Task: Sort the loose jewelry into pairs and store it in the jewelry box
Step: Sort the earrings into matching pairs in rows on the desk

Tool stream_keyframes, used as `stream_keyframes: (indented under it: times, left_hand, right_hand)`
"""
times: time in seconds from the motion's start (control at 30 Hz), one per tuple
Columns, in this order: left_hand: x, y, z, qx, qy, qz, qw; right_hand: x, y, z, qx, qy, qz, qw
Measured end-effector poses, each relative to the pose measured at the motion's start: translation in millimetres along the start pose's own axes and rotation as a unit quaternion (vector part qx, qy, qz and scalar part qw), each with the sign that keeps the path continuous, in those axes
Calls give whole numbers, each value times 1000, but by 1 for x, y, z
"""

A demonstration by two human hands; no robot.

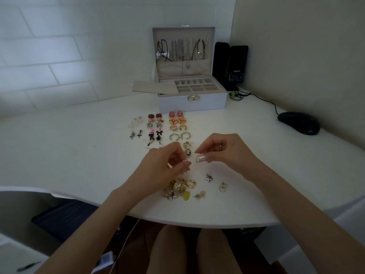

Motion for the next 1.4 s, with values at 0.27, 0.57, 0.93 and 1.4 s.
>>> stream_keyframes:
  times: [0.27,0.57,0.93,1.4]
  left_hand:
    - [5,-4,1,24,-16,-25,999]
    - [6,0,5,-88,-74,18,993]
    - [11,3,8,14,-81,8,997]
    - [6,-2,5,-56,-55,1,997]
  right_hand:
    - [1,3,-2,-24,-1,11,1000]
    - [2,9,1,-23,-4,43,999]
    - [4,12,-6,-44,8,47,998]
    - [3,9,-6,-108,-4,28,994]
Point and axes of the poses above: each hand's wrist, its own x-axis towards the middle knuckle, its own y-axis out of the palm, z = x × y, the point moved 6 cm from there along x, towards the middle knuckle, and after that the axes turned 6 degrees about z, right-handed, at the moved point
